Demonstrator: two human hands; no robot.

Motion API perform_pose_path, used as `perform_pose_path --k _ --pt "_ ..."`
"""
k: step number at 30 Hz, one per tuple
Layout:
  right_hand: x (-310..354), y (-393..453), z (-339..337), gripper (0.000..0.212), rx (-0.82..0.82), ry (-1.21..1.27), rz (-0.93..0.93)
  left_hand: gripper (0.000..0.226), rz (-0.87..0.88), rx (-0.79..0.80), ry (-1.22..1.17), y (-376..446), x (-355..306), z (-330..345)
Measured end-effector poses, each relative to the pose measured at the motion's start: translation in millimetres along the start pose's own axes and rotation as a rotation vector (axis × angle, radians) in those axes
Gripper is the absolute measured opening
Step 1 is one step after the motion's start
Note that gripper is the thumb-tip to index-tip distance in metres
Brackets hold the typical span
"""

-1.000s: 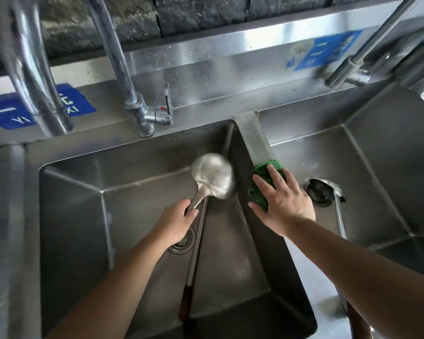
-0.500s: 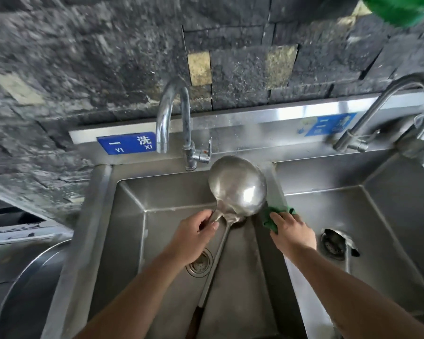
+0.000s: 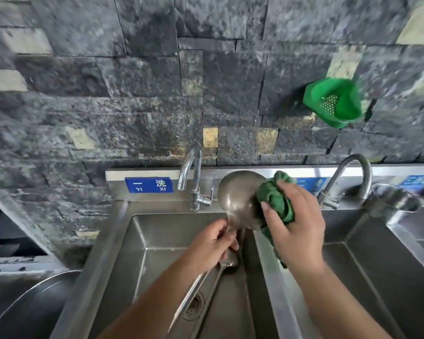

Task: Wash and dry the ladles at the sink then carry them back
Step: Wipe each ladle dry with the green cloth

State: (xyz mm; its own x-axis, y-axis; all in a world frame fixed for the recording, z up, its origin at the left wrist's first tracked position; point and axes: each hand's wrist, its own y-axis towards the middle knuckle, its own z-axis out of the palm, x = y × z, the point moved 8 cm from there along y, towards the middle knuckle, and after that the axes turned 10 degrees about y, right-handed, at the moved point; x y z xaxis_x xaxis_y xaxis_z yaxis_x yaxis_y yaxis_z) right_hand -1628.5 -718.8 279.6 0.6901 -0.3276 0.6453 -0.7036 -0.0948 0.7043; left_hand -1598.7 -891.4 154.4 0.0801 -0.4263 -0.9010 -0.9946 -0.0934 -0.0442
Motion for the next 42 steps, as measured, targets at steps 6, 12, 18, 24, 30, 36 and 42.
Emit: perform_pose_path --k 6,12,18,24,30,36,42 --pt "74.8 26.0 47.3 0.056 0.294 -0.443 -0.387 0.031 0.05 -0.186 -0.029 -5.0 -84.8 -22.4" --pt "113.2 58.2 62.1 0.044 0.417 -0.588 -0.478 0.023 0.074 -0.189 -0.07 -16.9 -111.0 -35.4" --pt "96.4 136.9 49.4 0.044 0.738 -0.545 -0.012 0.015 0.286 -0.155 0.297 -33.9 -135.5 -35.3" --pt "77.9 151.9 18.1 0.032 0.727 0.0 0.21 0.031 0.364 -0.176 0.337 -48.5 -148.4 -43.1" --pt "79.4 144.7 -18.2 0.035 0.483 -0.021 0.135 0.037 0.312 -0.168 0.221 -49.4 -151.6 -34.7" --pt "72.0 98.6 -59.2 0.034 -0.018 0.31 0.14 0.029 0.231 -0.194 -0.004 -51.2 -164.6 -41.0" --pt "91.8 38.0 -30.3 0.043 -0.145 0.175 -0.253 0.013 0.115 -0.124 -0.197 -48.4 -175.0 -31.0"
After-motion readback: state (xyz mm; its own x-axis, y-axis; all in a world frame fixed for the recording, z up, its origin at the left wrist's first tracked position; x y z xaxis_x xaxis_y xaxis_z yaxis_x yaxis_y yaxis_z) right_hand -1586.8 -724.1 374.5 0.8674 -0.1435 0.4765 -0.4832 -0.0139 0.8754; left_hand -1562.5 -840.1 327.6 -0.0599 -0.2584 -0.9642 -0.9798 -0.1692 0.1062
